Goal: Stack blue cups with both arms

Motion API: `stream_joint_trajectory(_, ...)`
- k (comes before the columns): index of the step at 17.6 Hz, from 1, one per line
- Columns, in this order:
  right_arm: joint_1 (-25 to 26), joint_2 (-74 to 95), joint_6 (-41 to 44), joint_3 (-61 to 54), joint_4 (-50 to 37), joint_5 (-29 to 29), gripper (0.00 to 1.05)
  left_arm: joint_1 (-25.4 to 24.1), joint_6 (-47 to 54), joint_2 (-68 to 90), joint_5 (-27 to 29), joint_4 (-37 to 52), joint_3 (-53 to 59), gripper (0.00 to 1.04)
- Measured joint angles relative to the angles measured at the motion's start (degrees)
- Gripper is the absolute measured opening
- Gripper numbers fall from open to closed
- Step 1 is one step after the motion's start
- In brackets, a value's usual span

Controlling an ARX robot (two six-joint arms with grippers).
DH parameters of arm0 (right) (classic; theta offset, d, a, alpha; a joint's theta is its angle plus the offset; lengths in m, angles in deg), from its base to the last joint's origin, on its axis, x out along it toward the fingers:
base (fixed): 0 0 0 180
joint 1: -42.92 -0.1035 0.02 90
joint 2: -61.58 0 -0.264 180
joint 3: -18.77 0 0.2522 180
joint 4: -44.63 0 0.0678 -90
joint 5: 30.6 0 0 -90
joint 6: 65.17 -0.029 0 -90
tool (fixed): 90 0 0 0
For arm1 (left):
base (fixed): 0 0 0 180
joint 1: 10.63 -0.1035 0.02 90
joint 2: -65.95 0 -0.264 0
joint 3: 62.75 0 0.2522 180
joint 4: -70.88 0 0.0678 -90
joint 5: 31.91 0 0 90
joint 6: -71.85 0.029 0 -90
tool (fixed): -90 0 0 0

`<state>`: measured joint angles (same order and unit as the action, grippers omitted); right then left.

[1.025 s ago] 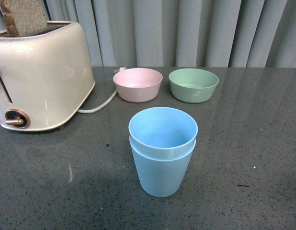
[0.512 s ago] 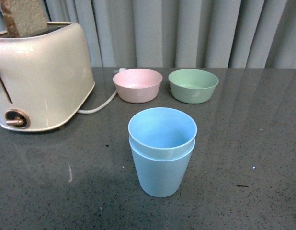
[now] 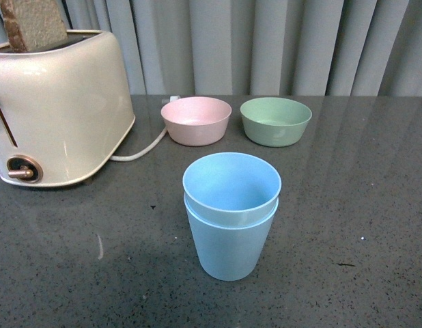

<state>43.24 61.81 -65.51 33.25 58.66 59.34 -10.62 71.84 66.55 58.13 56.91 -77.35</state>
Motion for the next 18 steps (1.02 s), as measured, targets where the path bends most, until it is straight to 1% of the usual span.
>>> stream_joint_trajectory(1, 0.0, 0.0, 0.0, 0.0, 0.0, 0.0, 0.98, 0.0, 0.0, 0.0, 0.0, 0.0, 0.0, 0.98)
stream_joint_trajectory(18, 0.0, 0.0, 0.0, 0.0, 0.0, 0.0, 0.98, 0.0, 0.0, 0.0, 0.0, 0.0, 0.0, 0.98)
